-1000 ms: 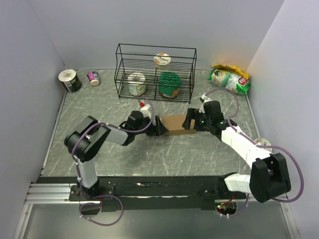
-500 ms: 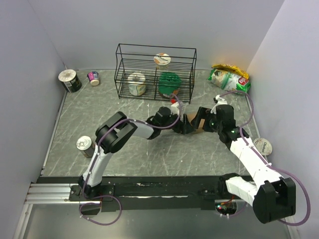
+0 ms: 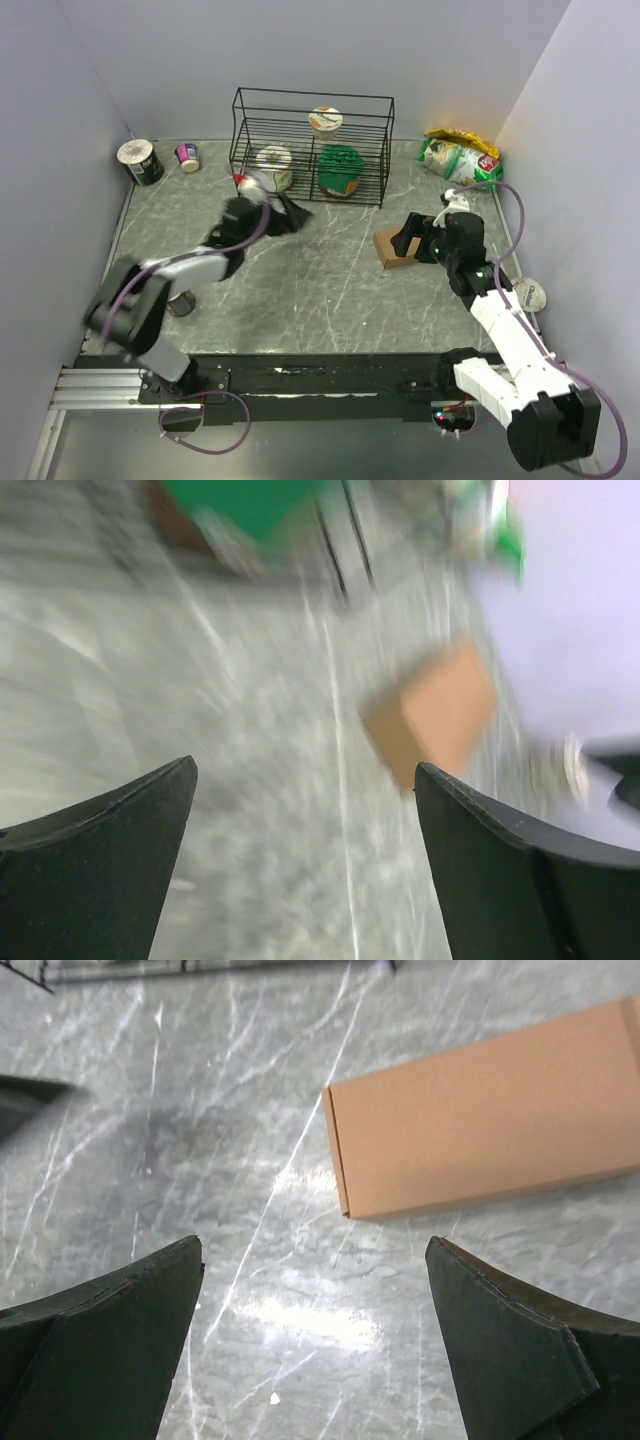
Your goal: Fold the paper box
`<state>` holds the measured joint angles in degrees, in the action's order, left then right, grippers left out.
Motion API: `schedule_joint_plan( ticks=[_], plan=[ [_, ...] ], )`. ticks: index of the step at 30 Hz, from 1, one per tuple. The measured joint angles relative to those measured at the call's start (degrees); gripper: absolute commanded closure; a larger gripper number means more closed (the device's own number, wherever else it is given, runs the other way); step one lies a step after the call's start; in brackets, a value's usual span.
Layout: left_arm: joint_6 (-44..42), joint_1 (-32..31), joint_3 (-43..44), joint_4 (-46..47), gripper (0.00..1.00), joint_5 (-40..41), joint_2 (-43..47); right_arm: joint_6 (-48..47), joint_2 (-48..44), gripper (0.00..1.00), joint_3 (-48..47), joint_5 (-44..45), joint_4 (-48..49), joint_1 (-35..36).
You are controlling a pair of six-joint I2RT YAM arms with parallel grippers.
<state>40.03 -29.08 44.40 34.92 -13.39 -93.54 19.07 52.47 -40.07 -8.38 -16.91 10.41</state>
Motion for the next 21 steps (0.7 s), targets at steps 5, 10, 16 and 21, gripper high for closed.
schedule_joint_plan(
  ticks=[5,10,16,21],
  plan=[
    [-3.1,12.0,-2.1,-10.3,0.04,5.3,22.1,-1.3,-4.2,0.00,-1.1,0.5,-1.0,-1.4],
    [-7.9,21.3,-0.8,-24.2,0.04,8.7,35.2,-2.7,-8.4,0.00,-1.6,2.0,-1.2,-1.8],
    [-10.0,21.3,1.7,-38.1,0.04,10.2,37.6,-4.5,-11.1,0.00,-1.6,4.6,-1.2,-1.9],
    [-12.1,21.3,2.4,-44.3,0.04,10.8,37.7,-5.5,-12.0,0.00,-1.6,5.8,-1.6,-1.9]
  ],
)
